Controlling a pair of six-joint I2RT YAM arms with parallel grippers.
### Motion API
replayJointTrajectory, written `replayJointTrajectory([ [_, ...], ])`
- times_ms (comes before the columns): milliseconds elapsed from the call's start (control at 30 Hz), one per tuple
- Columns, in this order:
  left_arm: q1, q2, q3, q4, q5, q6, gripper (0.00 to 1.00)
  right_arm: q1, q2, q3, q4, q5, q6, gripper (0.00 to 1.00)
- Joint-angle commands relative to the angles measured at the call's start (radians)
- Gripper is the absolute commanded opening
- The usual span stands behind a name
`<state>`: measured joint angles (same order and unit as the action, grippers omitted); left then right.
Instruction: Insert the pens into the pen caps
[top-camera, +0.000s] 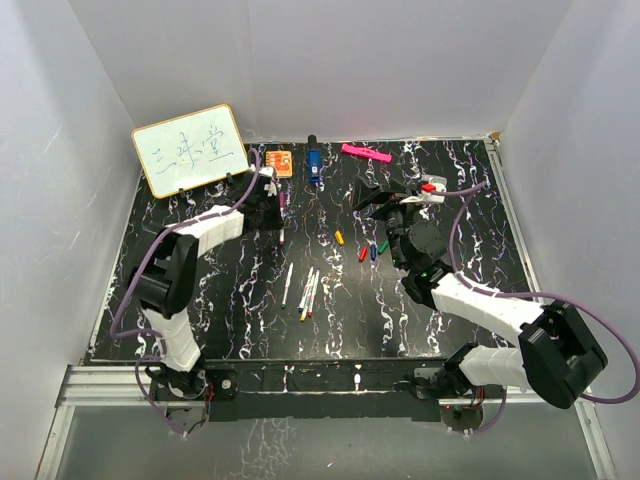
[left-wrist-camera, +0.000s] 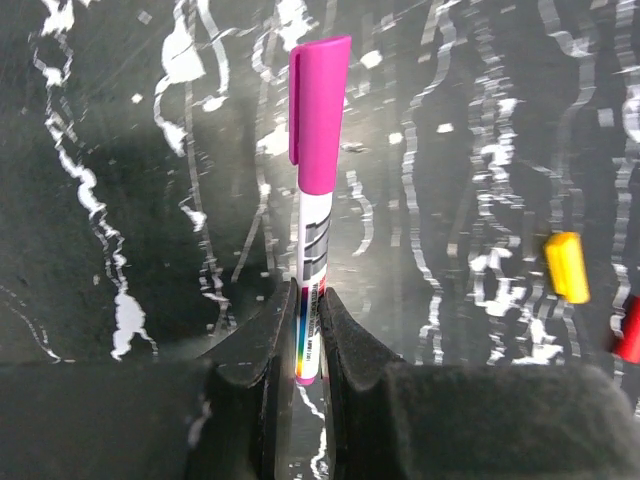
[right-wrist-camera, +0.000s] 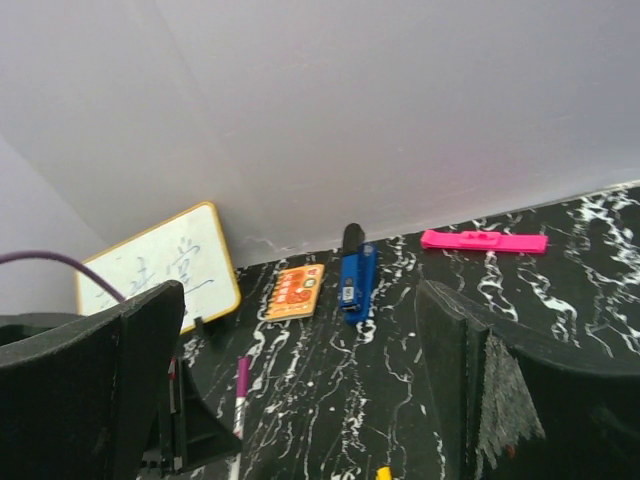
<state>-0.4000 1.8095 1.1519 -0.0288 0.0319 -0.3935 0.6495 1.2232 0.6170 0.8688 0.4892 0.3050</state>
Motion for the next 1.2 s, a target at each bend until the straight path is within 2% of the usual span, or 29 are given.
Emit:
replayJointTrajectory([
  [0,0.021,0.060,0.069,-0.134,0.014,0.012,0.00,-0.003,-0.021,0.042,-0.053,0.115,-0.005,0.98],
  [267,0.026,0.131,0.102,-0.149,0.002,0.002,0.01,-0.003,0.018,0.054,-0.083,0.099,-0.004,0.98],
  [400,0.028,0.164,0.135,-0.176,-0.015,0.005,0.14,-0.003,0.033,0.052,-0.085,0.088,-0.004,0.98],
  [600,0.029,0.172,0.144,-0.176,-0.034,-0.007,0.28,-0.003,0.044,0.038,-0.085,0.070,-0.004,0.98],
  [733,0.029,0.157,0.144,-0.176,-0.049,-0.008,0.43,-0.003,0.043,0.029,-0.086,0.074,0.003,0.98],
  [1033,0.028,0.009,0.129,-0.181,-0.083,0.018,0.47,-0.021,0.054,0.051,-0.139,0.080,0.032,0.98],
  [1167,0.026,-0.088,0.051,-0.196,-0.050,0.032,0.47,-0.067,0.064,0.074,-0.217,0.060,0.099,0.97],
])
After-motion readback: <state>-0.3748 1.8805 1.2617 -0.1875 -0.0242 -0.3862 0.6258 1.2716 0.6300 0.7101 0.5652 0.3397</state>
